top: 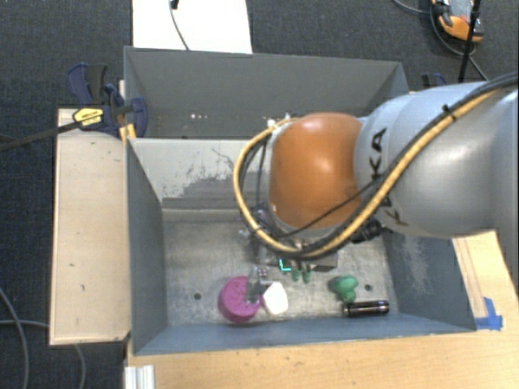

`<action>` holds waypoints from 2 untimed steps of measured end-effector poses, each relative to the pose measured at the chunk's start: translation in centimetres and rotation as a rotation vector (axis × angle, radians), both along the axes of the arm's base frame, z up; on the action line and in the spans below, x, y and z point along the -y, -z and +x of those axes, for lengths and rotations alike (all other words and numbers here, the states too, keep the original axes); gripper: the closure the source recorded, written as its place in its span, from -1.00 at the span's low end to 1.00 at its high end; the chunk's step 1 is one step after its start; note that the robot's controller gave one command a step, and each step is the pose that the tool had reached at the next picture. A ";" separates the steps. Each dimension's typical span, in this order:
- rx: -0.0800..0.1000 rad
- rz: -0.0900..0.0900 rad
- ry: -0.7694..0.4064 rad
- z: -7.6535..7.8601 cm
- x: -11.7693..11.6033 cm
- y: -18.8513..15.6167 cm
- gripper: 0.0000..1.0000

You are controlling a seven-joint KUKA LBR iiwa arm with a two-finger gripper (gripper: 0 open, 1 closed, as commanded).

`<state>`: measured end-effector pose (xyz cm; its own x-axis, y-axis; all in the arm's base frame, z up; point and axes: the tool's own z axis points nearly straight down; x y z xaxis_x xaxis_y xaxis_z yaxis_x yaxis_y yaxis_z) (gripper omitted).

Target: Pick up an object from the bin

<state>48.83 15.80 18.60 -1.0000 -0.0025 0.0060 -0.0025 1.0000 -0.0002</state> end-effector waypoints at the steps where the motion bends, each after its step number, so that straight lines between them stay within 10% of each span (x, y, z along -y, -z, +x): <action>1: 0.008 0.002 0.005 0.2 0.1 -0.4 -1.00; 2: 0.016 0.004 -0.007 0.8 -0.1 4.3 -1.00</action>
Offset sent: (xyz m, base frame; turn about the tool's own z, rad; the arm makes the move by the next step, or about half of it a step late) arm 0.0108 0.0014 -0.1160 -0.0245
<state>49.63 15.87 14.32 -0.9999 -0.0094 -0.0096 -0.0094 1.0000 0.0034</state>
